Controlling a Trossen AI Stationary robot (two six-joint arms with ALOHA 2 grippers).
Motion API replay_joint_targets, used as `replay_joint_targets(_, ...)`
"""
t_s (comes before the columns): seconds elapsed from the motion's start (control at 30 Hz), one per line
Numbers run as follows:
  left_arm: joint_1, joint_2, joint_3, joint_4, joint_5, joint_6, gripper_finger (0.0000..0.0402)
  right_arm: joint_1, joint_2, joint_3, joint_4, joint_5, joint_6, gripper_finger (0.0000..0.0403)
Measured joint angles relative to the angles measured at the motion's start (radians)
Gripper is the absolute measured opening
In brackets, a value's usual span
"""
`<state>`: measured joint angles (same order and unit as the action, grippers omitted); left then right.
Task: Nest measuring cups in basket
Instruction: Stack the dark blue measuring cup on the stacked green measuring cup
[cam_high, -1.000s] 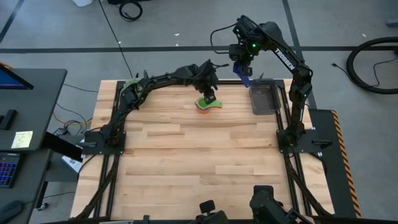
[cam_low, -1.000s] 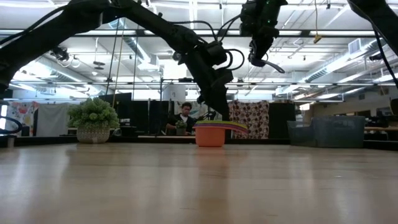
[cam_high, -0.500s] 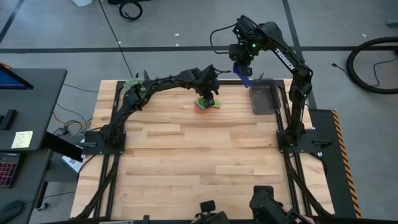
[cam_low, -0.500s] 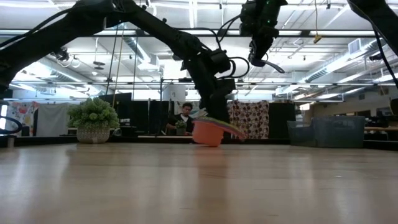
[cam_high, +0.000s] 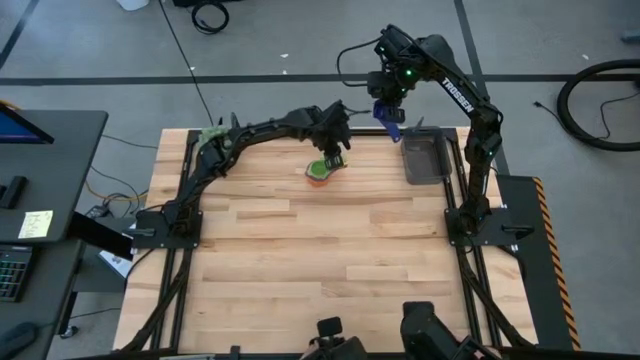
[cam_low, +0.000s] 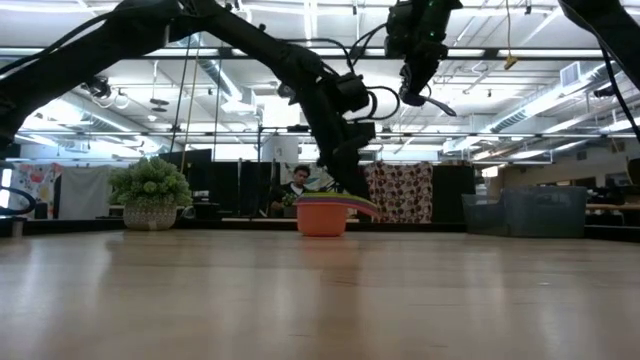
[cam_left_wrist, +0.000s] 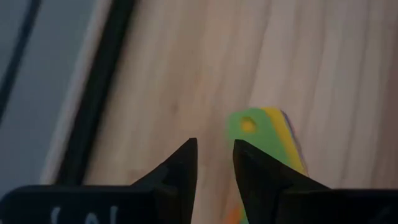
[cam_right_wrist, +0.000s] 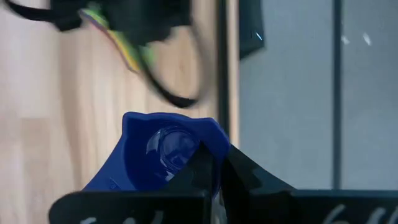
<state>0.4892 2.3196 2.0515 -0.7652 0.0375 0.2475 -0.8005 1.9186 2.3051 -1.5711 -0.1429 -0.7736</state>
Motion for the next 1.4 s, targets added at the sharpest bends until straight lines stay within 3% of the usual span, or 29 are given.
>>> replay_joint_targets(0.13, 0.021, -0.003, 0.123, -0.139, -0.005, -0.036, 0.0109, 0.008, 0.0, 0.0, 0.0, -0.123, -0.048, 0.0016)
replay_joint_targets(0.33, 0.07, -0.004, 0.295, -0.35, -0.002, -0.133, 0.0109, 0.059, 0.0, -0.003, 0.003, -0.136, -0.124, 0.0016)
replay_joint_targets(0.5, 0.138, -0.035, 0.284, -0.502, 0.004, -0.253, 0.0109, 0.119, 0.007, -0.017, 0.002, -0.144, -0.174, 0.0016)
replay_joint_targets(0.63, 0.188, -0.036, 0.299, -0.648, 0.005, -0.319, 0.0109, 0.151, 0.012, -0.075, 0.047, -0.21, -0.158, 0.0016)
replay_joint_targets(0.87, 0.234, -0.036, 0.3, -0.725, 0.007, -0.316, 0.0109, 0.216, 0.013, -0.217, 0.219, -0.247, -0.12, 0.0016)
replay_joint_targets(1.23, 0.297, -0.042, 0.299, -0.764, 0.006, -0.314, 0.0109, 0.261, 0.012, -0.445, 0.627, -0.306, 0.006, 0.0016)
replay_joint_targets(1.4, 0.301, -0.043, 0.25, -0.666, 0.015, -0.283, 0.0109, 0.261, 0.012, -0.462, 0.624, -0.306, 0.012, 0.0016)
